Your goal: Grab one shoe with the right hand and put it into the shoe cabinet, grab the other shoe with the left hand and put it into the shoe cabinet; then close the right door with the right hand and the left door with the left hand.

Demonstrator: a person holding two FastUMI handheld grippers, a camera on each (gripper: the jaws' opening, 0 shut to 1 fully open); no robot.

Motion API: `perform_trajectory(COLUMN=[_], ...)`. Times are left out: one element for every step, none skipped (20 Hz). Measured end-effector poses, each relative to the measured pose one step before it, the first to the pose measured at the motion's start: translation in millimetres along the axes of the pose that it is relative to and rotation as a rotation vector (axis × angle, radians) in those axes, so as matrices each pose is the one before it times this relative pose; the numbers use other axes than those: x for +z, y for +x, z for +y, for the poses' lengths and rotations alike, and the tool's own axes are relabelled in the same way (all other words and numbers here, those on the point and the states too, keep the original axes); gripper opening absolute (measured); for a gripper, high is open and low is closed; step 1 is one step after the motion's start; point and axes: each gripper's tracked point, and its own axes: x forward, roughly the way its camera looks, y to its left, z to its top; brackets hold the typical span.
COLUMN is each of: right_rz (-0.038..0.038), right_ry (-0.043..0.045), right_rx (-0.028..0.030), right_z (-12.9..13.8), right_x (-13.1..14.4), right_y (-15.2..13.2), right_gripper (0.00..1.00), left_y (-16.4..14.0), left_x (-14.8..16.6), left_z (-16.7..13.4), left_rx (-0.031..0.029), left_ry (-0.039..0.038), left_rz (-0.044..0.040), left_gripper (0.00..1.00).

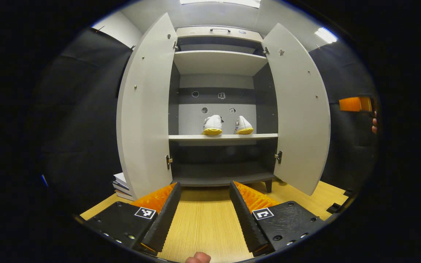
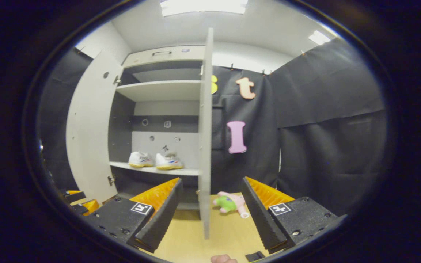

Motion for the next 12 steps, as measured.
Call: perform_trajectory(right_rz=[-0.00835,-0.00051,-0.00108,-0.00373,-0.00797,-0.00488,0.00367,0.01618,0.01029,0.00917,0.00882,0.00869], right_ry=[0.00724,0.01632,0.01437,0.0116,0.0034,-0.00609,-0.00861,-0.00179,0.0018,0.00721,0.00675,-0.00208], right_rx=[-0.02798,-0.02411,-0.01177,-0.01241,-0.0113,-0.00753,-0.00269,0.00551,0.0262,0.01563,0.00481,0.0032], right_z=[-16.15,-15.0,-11.82,-9.39,-7.98,-5.15,-4.32,-0.01,6.03,0.86,-0.46,-0.09], right_x=[20.21,14.18,12.11,7.74,5.12,4.21,3.67,0.38,0.68,0.35,0.63,-1.1], right_y=[4.22,7.41,8.84,10.19,11.29,14.75,14.22,14.11,16.44,12.46,12.62,9.03], right_gripper=[1.0,1.0,1.0,1.0,1.0,1.0,1.0,1.0,1.0,1.0,1.0,1.0], left_y=[-0.24,-0.58,-1.07,-0.86,-0.93,-1.38,-0.87,-0.63,-0.7,-0.52,-0.52,-0.14], left_x=[-0.23,0.3,-0.59,0.41,0.79,0.37,0.12,-0.39,0.39,0.21,-1.15,-0.17], left_z=[-1.1,-1.4,0.94,-0.09,0.73,0.47,0.53,0.54,1.3,0.44,0.63,1.72], left_rx=[-0.00027,-0.00255,0.00431,0.00213,0.00305,0.002,0.00239,0.00297,0.0048,0.00313,0.00434,0.00764], left_ry=[-0.00465,-0.00476,-0.0019,-0.00056,0.00007,0.00072,0.00273,0.0036,0.00223,0.00053,0.00038,0.00247], left_rz=[0.00239,0.00362,0.00152,-0.00125,-0.00184,-0.00248,-0.00027,0.00159,0.00022,0.00259,0.00404,0.00198], left_gripper=[0.81,0.81,0.81,0.81,0.81,0.81,0.81,0.81,0.81,0.81,0.81,0.81])
